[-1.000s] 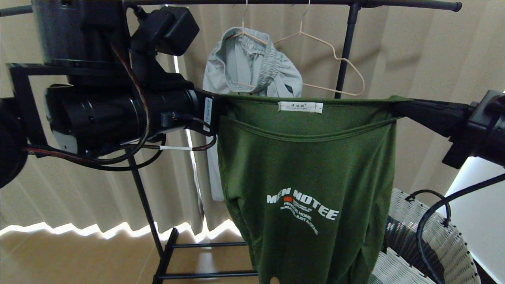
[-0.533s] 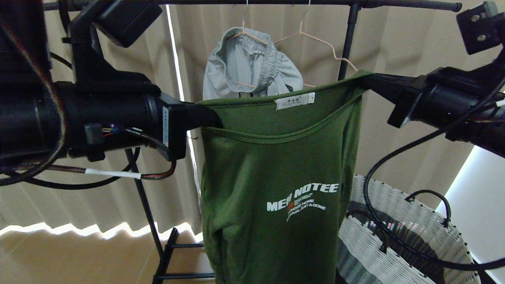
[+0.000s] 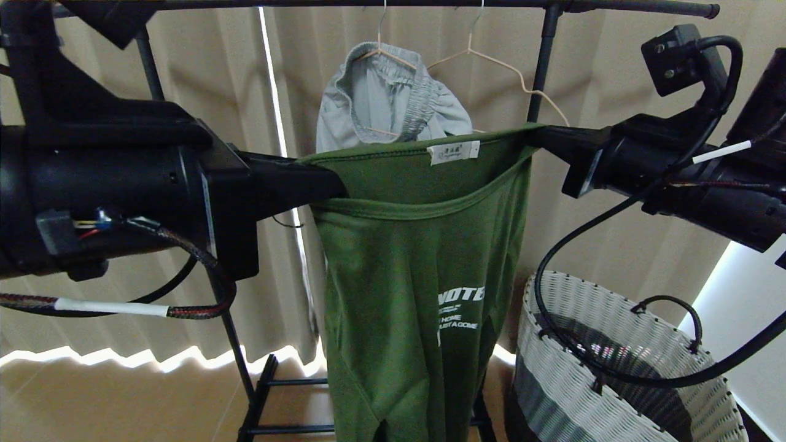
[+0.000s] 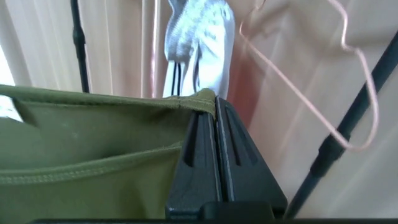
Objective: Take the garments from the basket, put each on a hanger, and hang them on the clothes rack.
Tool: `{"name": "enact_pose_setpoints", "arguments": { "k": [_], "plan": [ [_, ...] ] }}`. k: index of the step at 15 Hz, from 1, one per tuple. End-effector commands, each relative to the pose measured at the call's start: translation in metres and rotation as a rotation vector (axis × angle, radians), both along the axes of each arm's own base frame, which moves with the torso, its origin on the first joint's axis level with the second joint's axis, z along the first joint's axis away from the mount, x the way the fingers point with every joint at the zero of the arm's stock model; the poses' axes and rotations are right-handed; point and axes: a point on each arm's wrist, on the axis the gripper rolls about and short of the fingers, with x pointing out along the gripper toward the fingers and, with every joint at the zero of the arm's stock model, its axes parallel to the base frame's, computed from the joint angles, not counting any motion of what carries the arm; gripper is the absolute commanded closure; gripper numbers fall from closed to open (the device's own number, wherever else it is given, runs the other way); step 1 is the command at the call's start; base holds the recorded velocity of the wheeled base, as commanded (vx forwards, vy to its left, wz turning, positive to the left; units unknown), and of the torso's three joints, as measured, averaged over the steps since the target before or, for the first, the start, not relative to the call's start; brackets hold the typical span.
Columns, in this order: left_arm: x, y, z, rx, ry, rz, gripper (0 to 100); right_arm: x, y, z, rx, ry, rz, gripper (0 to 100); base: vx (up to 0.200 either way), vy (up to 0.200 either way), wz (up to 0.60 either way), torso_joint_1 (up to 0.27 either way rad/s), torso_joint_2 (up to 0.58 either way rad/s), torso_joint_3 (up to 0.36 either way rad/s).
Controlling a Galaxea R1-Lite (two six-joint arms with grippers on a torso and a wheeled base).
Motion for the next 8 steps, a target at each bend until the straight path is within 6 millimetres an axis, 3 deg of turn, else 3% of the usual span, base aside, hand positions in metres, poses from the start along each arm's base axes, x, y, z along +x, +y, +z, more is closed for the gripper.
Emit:
{"name": "enact_pose_setpoints", "arguments": {
  "k": [1,3,4,8],
  "plan": [
    [0.021,-0.002,-0.005,-0.002,-0.006,0.053,100,-0.021,-0.011,0.014,0.005,-0.017,-0.008,100,0.0,0.0,0.0,0.0,0.0,0.0],
    [0.038,-0.007,-0.008,-0.014,-0.024,0.082,100,-0.034,-0.017,0.023,0.002,-0.015,-0.008,100,0.0,0.0,0.0,0.0,0.0,0.0],
    [0.058,-0.017,-0.006,-0.046,-0.07,0.115,100,-0.053,-0.025,0.033,0.001,-0.016,-0.007,100,0.0,0.0,0.0,0.0,0.0,0.0],
    [0.077,-0.017,0.008,-0.08,-0.115,0.152,100,-0.072,-0.033,0.018,-0.026,0.046,0.004,100,0.0,0.0,0.0,0.0,0.0,0.0]
  ]
}}
